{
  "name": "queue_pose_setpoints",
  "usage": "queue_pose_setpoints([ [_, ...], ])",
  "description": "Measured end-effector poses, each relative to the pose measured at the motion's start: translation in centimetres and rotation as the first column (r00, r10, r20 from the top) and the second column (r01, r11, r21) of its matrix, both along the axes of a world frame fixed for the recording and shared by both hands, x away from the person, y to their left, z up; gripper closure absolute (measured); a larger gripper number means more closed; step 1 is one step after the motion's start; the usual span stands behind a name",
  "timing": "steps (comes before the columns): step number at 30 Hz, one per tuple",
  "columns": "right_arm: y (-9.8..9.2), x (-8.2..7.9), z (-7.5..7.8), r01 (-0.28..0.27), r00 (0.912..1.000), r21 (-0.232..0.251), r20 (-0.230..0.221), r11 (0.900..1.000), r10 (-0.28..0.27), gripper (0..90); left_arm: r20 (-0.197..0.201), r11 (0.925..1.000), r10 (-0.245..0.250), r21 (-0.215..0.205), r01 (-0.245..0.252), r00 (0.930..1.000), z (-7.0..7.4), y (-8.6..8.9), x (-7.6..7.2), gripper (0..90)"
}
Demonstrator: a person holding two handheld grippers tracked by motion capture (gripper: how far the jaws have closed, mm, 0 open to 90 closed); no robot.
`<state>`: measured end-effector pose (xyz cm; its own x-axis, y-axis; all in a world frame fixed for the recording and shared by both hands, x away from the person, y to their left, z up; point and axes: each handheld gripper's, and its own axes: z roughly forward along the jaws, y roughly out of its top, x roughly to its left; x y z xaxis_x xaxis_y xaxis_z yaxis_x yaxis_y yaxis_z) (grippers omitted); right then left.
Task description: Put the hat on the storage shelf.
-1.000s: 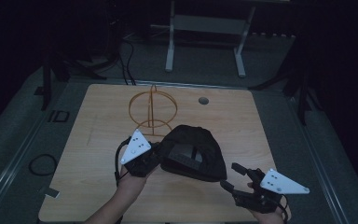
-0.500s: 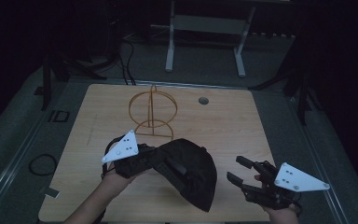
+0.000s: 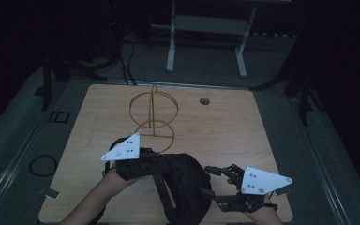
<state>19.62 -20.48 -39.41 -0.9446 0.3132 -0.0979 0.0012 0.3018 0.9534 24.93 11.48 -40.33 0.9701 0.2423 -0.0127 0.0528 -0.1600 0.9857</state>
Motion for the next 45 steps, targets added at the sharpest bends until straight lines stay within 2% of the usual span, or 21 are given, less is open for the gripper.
queue_pose_setpoints([
  [5,0.6,-0.1,-0.2,-0.012,0.9997,-0.013,0.021,1.000,0.012,52.0,0.003,1.0000,-0.002,0.001,0.002,1.0000,0.3,-0.4,0.1,88.5],
  [10,0.6,-0.2,-0.1,-0.014,0.9991,-0.016,0.039,1.000,0.015,71.8,-0.013,0.9999,0.003,-0.011,-0.004,0.9999,0.4,-0.4,0.4,88.5],
  [11,0.6,-0.2,-0.2,-0.016,0.9988,-0.031,0.045,0.999,0.018,80.7,-0.015,1.0000,-0.001,-0.008,0.001,0.9999,0.3,-0.4,0.5,88.5],
  [12,0.6,-0.2,-0.2,-0.016,0.9988,-0.031,0.045,0.999,0.018,80.7,-0.011,1.0000,0.001,-0.004,-0.001,0.9999,0.3,-0.5,0.5,88.5],
  [14,0.8,-0.2,-0.3,-0.020,0.9987,-0.047,0.046,0.999,0.022,86.7,-0.017,1.0000,-0.001,0.002,0.001,0.9999,0.2,-0.5,0.5,88.5],
  [18,0.7,-0.1,-0.4,-0.009,0.9993,-0.037,0.036,0.999,0.010,88.0,-0.016,0.9995,0.021,0.024,-0.021,0.9996,0.1,-0.4,0.7,88.4],
  [22,0.2,0.1,-0.1,0.000,0.9998,0.009,0.018,1.000,0.000,88.3,0.001,0.9985,0.035,0.041,-0.035,0.9994,0.1,-0.4,0.7,87.4],
  [26,-0.3,0.3,0.2,0.016,0.9998,0.030,0.015,0.999,-0.016,88.4,0.023,0.9967,0.069,0.042,-0.070,0.9973,0.3,0.1,0.6,78.9],
  [27,-0.4,0.4,0.3,0.014,0.9998,0.037,0.014,0.999,-0.014,88.3,0.026,0.9952,0.087,0.044,-0.088,0.9959,0.3,0.3,0.6,76.6],
  [28,-0.7,0.5,0.5,0.035,0.9992,0.044,0.016,0.998,-0.035,88.3,0.028,0.9933,0.105,0.046,-0.106,0.9941,0.3,0.5,0.5,71.5],
  [32,-1.3,0.8,0.7,0.058,0.9982,0.065,0.014,0.996,-0.059,88.3,0.028,0.9841,0.163,0.065,-0.165,0.9862,0.1,1.4,0.5,68.0],
  [36,-2.4,1.3,1.2,0.108,0.9940,0.093,0.005,0.990,-0.109,88.3,0.020,0.9701,0.224,0.090,-0.225,0.9743,-0.6,2.5,0.4,66.5],
  [38,-2.9,1.8,1.5,0.141,0.9898,0.106,0.001,0.984,-0.142,88.3,0.018,0.9639,0.245,0.103,-0.245,0.9694,-0.9,3.0,0.3,64.4],
  [39,-3.2,2.0,1.7,0.160,0.9868,0.112,0.003,0.981,-0.162,88.4,0.022,0.9582,0.264,0.109,-0.265,0.9643,-1.2,3.3,0.1,64.4],
  [40,-3.2,2.0,1.7,0.160,0.9868,0.112,0.003,0.981,-0.162,88.4,0.022,0.9582,0.264,0.109,-0.265,0.9643,-1.2,3.3,0.1,63.1],
  [43,-4.1,3.1,2.7,0.221,0.9743,0.135,0.012,0.966,-0.225,88.3,0.009,0.9433,0.308,0.126,-0.307,0.9512,-2.1,4.7,-0.1,60.8],
  [44,-4.2,3.8,3.2,0.246,0.9677,0.141,0.019,0.959,-0.251,88.3,0.002,0.9415,0.315,0.126,-0.312,0.9492,-2.3,5.1,-0.2,60.6],
  [45,-4.2,3.8,3.2,0.246,0.9677,0.141,0.019,0.959,-0.251,88.3,0.005,0.9369,0.327,0.130,-0.325,0.9451,-2.5,5.4,-0.3,60.6],
])
